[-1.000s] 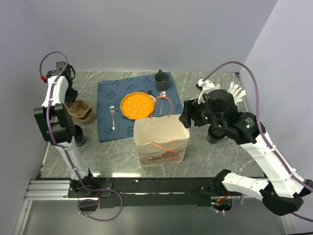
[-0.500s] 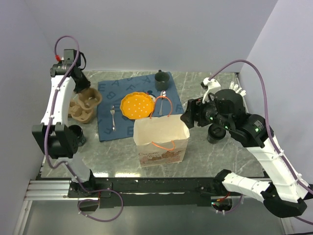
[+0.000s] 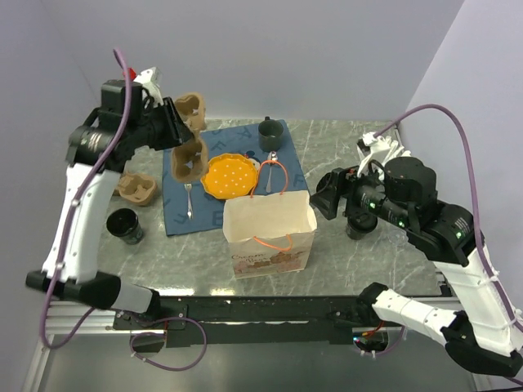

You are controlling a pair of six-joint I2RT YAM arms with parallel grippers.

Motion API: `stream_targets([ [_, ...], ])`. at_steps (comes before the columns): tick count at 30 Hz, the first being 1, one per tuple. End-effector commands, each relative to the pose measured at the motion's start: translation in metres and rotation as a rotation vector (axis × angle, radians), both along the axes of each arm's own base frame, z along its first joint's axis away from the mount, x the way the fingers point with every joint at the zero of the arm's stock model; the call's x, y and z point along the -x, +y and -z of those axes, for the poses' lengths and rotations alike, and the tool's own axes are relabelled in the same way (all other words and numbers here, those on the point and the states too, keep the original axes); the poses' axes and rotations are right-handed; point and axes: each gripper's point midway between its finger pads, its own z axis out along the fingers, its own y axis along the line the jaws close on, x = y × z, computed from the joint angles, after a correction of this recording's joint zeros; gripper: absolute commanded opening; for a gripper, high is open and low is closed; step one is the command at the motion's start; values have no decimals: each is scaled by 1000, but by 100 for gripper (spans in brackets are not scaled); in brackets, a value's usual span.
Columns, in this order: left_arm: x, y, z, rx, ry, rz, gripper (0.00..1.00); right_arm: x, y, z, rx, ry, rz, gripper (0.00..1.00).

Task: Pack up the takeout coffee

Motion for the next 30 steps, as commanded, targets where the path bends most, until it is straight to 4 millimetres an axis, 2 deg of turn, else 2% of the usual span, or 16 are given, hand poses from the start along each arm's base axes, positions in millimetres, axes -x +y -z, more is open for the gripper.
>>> stream_targets([
  [1,50,-36,-64,90,-209,248,33,14,-2,-16,-84,26,15,83],
  [6,94,-69,-90,185,-297,461,31,14,-7,-12,-61,26,28,84],
  [13,138,-104,-98,237,-360,706,31,21,-15,-7,-61,67,61,84],
  [18,151,-118,-85,194,-366,805,32,27,-18,3,-78,83,69,84],
  [23,159,-130,-69,111,-401,881,33,23,-24,17,-43,96,108,85],
  [30,164,-151,-64,97,-448,986,29,21,-22,18,-50,130,127,83],
])
